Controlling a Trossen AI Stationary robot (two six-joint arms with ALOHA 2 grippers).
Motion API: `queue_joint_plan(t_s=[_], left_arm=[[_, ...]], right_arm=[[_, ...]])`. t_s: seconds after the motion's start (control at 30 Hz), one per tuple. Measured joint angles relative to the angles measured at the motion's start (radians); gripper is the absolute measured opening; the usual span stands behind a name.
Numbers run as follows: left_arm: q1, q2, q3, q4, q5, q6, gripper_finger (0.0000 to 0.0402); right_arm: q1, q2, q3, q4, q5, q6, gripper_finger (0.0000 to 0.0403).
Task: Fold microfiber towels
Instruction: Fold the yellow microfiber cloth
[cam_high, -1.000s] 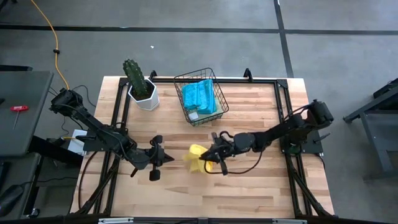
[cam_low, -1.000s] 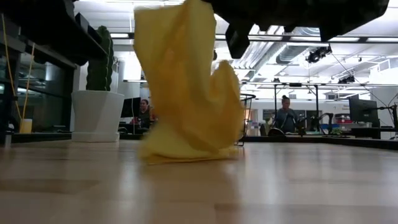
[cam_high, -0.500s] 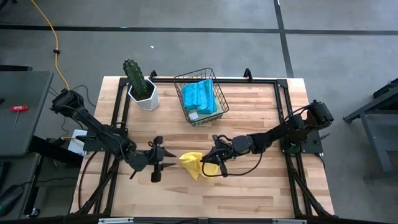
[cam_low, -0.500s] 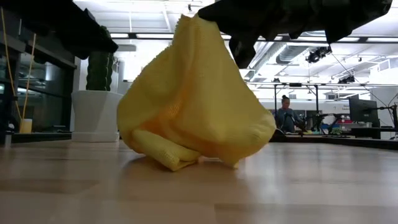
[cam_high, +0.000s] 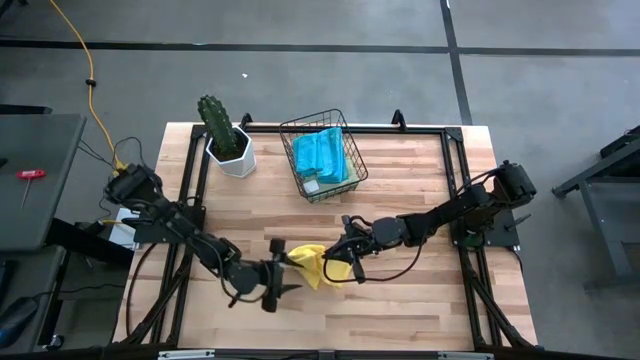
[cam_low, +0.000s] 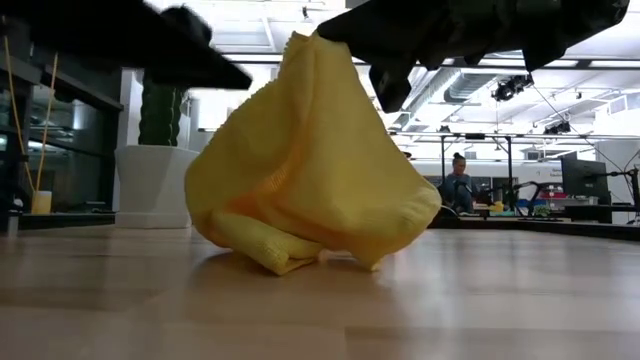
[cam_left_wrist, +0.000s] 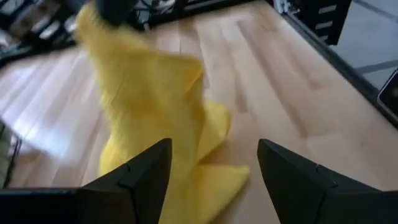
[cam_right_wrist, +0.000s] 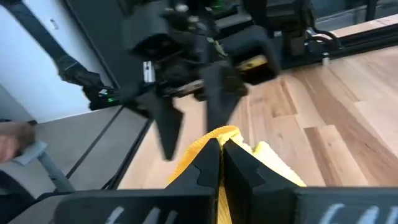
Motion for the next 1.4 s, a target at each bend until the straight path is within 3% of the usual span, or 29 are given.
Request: queue_joint_plan(t_s=[0.2, 0.3, 0.6, 1.0, 1.4], left_arm=[[-0.001, 0.062, 0.094, -0.003, -0.010, 0.040, 0.0228], [0.000, 0.090, 0.118, -0.005, -0.062, 0.040, 0.0228], [0.041, 0.182, 0.136, 0.085, -0.119, 0.080, 0.0227], [0.046, 0.203, 0.136, 0.191, -0.013, 0.097, 0.0227], [0.068, 0.204, 0.136, 0.180, -0.012, 0.047, 0.0227]], right_arm=[[0.000, 0.000, 0.000, -0.018, 0.024, 0.000, 0.0000], [0.000, 0.000, 0.000, -0.020, 0.024, 0.000, 0.0000], [0.000, 0.000, 0.000, -0.031, 0.024, 0.000, 0.0000], [0.000, 0.000, 0.000, -0.042, 0.024, 0.000, 0.0000], [0.000, 0.000, 0.000, -0.042, 0.025, 0.000, 0.0000]])
